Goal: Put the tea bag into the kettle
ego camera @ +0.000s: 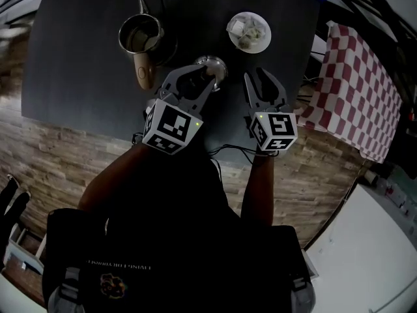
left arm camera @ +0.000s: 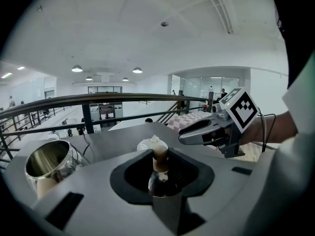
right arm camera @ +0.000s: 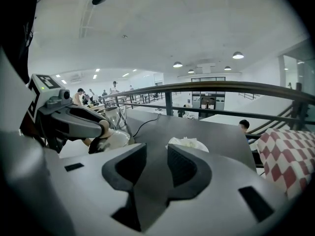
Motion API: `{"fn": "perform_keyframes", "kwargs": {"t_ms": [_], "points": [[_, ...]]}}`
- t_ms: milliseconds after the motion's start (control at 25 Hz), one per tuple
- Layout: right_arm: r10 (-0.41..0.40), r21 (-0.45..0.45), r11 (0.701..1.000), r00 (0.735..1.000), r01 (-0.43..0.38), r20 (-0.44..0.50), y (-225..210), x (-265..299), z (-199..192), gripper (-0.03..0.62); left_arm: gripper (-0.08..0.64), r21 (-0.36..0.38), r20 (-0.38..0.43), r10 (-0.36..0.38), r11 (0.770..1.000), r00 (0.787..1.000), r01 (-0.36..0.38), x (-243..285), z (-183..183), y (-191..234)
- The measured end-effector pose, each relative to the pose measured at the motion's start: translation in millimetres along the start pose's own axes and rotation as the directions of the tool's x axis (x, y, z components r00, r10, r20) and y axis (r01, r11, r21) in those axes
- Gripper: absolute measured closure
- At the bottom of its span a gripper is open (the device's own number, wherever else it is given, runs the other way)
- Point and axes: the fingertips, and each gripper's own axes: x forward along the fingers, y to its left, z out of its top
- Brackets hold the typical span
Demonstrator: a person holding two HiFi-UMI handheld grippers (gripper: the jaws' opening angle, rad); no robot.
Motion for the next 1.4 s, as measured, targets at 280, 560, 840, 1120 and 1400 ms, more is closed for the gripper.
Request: {"fn": "perform_keyframes", "kwargs": {"t_ms": [280,560,840,1120,1400], "points": [[-0.023,-0.028,0.999,0.998,0.022,-0.066,-24.5,38.2,-19.6,0.453,0.46,-0.035,-0.033,0.009,0.999,0.999,-0.01,24.0,-12.9,12.1],[-0.012,-0.023,1.0,0.994,0.01,-0.111,-41.5,71.7,-35.7,0.453,0.46,-0.041,-0.067,0.044,0.998,0.997,-0.047,40.1,-25.7,26.8],[-0.004,-0.025,1.0,0.99,0.0,-0.14,-55.8,97.7,-47.5,0.453,0.46,-0.065,-0.09,0.049,0.996,0.995,-0.055,60.8,-34.2,41.1],[-0.003,-0.021,1.0,0.991,0.0,-0.135,-67.9,112.4,-54.3,0.453,0.46,-0.051,-0.11,0.043,0.998,0.993,-0.049,76.1,-36.1,46.4],[0.013,-0.016,1.0,0.992,-0.015,-0.122,-67.3,122.2,-55.1,0.453,0.46,-0.04,-0.139,0.038,0.998,0.99,-0.044,83.3,-46.5,48.3]]}}
